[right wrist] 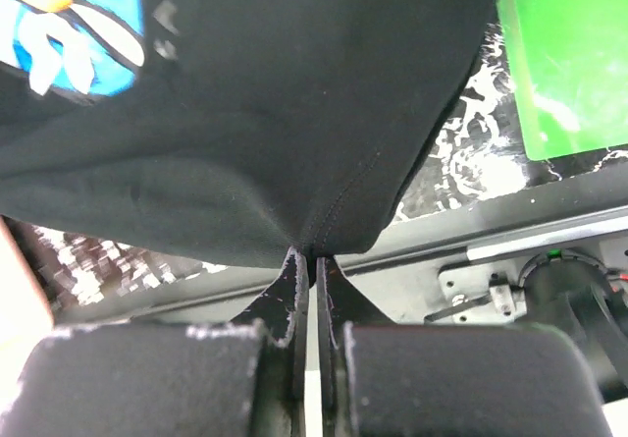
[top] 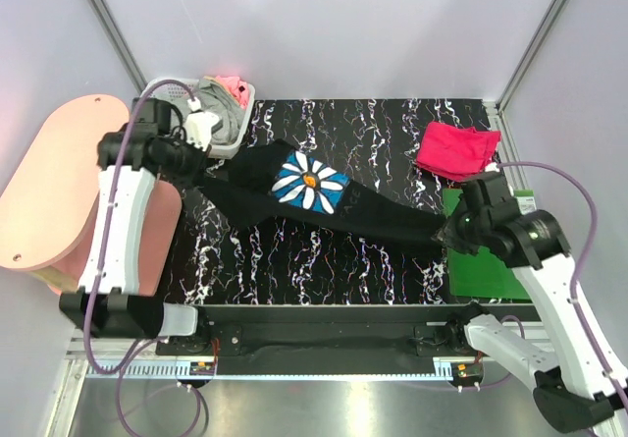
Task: Fold and stack the t-shirts
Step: Flatten the tshirt out
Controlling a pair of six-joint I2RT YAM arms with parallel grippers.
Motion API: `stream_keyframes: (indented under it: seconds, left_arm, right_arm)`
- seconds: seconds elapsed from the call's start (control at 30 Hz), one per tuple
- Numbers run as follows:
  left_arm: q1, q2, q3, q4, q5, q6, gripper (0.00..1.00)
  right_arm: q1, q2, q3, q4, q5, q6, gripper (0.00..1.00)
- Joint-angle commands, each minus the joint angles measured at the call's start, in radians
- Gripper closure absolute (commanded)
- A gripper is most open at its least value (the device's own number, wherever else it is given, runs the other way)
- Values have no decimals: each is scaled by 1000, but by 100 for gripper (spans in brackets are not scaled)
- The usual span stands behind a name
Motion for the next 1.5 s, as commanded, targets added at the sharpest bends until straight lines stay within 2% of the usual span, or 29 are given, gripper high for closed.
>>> stream_keyframes:
  seconds: [0.0, 0.17, 0.27, 0.37, 0.4, 0.47, 0.5, 0.53, 0.57, 0.6, 0.63, 0.67, 0.7, 0.73, 0.77, 0.8, 0.87, 0.97, 1.1, 1.23, 1.33, 1.47]
  left_arm:
    - [12, -96, 123, -159, 14, 35, 100]
    - [12, -97, 148, -136, -16, -22, 100]
    - [12, 1, 203, -97, -26, -54, 100]
    - [12, 167, 350, -87, -33, -88, 100]
    - [12, 269, 475, -91, -55, -99, 100]
    - [11, 394, 664, -122, -79, -120, 100]
    - [8, 543, 935, -192, -110, -126, 100]
    - [-1, 621, 1090, -226, -142, -129, 100]
    - [-20, 678, 1210, -243, -183, -113, 100]
    - [-62, 681, 1214, -188, -267, -94, 100]
    - [-80, 639, 1128, -120, -318, -91, 100]
    - [-89, 582, 911, -35, -329, -105, 100]
    - [-96, 445, 804, 160, -340, -122, 100]
    - [-98, 383, 715, 256, -345, -137, 100]
    - [-100, 329, 602, 327, -340, -149, 100]
    - [-104, 259, 570, 411, -337, -155, 100]
    - [-104, 209, 521, 453, -335, -175, 100]
    - [-104, 135, 513, 538, -334, -194, 100]
    - [-104, 121, 643, 538, -366, -241, 100]
    - [-104, 77, 673, 587, -378, -264, 100]
    - [-109, 43, 645, 561, -323, -260, 100]
    - [-115, -58, 454, 535, -302, -223, 100]
  right_arm:
    - [4, -48, 160, -134, -60, -35, 100]
    - [4, 2, 281, -107, -60, -61, 100]
    - [4, 110, 311, -21, -23, -110, 100]
    - [0, 298, 424, 44, 24, -181, 100]
    - [-4, 414, 471, 51, 55, -219, 100]
    - [-34, 533, 655, 54, 61, -256, 100]
    - [-48, 644, 729, 53, 55, -284, 100]
    - [-77, 699, 892, 33, 46, -293, 100]
    - [-91, 757, 986, 10, 41, -301, 100]
    - [-106, 879, 1092, -20, 35, -310, 100]
    - [-137, 945, 1333, -100, 23, -316, 100]
    - [-154, 1013, 1464, -145, -9, -319, 100]
    - [-172, 1091, 1548, -163, -43, -313, 100]
    - [-192, 1102, 1579, -133, -90, -307, 100]
    - [-215, 1110, 1587, -127, -112, -298, 100]
    - [-217, 1115, 1588, -122, -111, -295, 100]
    - [-217, 1103, 1569, -110, -151, -301, 100]
    - [-215, 1052, 1536, -67, -119, -334, 100]
    - [-218, 974, 1579, -25, -118, -348, 100]
    - [-218, 885, 1504, 11, -120, -348, 100]
    - [-217, 811, 1405, 13, -128, -348, 100]
    - [-217, 690, 1293, 8, -120, -362, 100]
